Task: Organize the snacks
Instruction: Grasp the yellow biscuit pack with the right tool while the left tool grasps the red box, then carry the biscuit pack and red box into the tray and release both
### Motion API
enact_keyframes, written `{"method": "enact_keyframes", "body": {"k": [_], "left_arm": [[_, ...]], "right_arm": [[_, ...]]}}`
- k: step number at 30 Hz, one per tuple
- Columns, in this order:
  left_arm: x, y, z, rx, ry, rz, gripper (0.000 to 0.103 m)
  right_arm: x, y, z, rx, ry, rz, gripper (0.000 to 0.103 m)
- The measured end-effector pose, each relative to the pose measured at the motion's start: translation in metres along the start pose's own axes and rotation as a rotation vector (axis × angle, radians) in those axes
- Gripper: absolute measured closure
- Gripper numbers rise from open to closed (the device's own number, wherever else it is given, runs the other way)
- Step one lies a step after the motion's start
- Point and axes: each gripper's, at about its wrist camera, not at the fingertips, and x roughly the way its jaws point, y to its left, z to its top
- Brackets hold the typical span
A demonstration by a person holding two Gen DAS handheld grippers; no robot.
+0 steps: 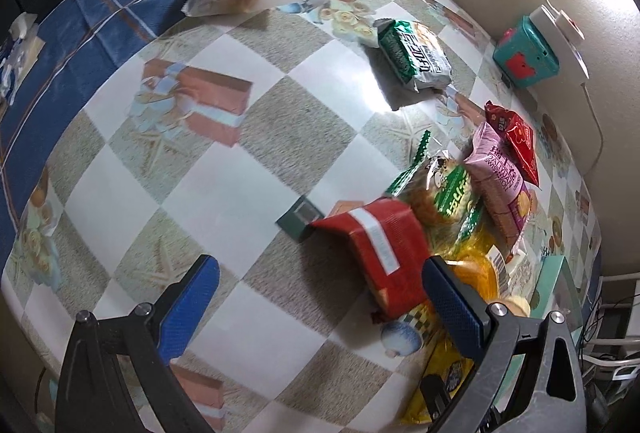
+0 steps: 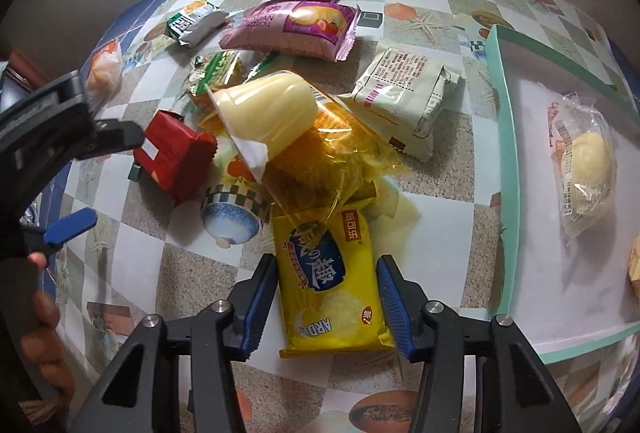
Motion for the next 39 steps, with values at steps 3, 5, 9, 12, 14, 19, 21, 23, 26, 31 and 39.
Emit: {"method": "enact_keyframes", "body": {"k": [3,5,9,12,14,19,21,23,26,31,39], "left_arm": [[0.004,-0.005,0.001,0.000,-0.004,-0.012,0.002],[0.007,-0.011,0.001,0.019,-0.012,-0.008,0.003],[0.012,-0.026,0.004,0.054,-0.040,0.008,0.004],[0.019,-0.038,0.004,0.099,-0.050,0.045,0.010],[0.025,-0.043,0.004,0.123,-0.045,0.074,0.020],[0.023,-0.048,0.003,0.151,-0.043,0.077,0.046],[0.020,-0.047,0.002,0.156,-0.037,0.085,0.051],[0.020,-0.045,0.001,0.151,-0.026,0.077,0.053],[0.015,-0.040,0.000,0.142,-0.019,0.075,0.058],[-0.002,-0.029,0.000,0.130,-0.027,0.068,0.060],[-0.025,-0.026,0.000,0.123,-0.067,0.037,0.060]], "right_arm": [[-0.001,-0.005,0.000,0.016,0.002,0.008,0.049],[-0.001,-0.006,0.001,0.020,0.003,0.009,0.049],[-0.001,-0.009,0.003,0.019,0.005,0.010,0.049],[0.000,-0.012,0.005,0.019,0.006,0.013,0.049],[0.000,-0.013,0.005,0.020,0.008,0.015,0.049],[0.001,-0.011,0.007,0.034,0.011,0.005,0.049],[0.001,-0.011,0.007,0.032,0.017,0.004,0.049],[-0.002,-0.011,0.007,0.027,0.014,0.007,0.049],[-0.006,-0.011,0.006,0.030,0.013,0.029,0.050],[-0.014,-0.008,0.003,0.030,0.014,0.077,0.050],[-0.031,-0.012,-0.003,0.046,0.009,0.169,0.052]]}}
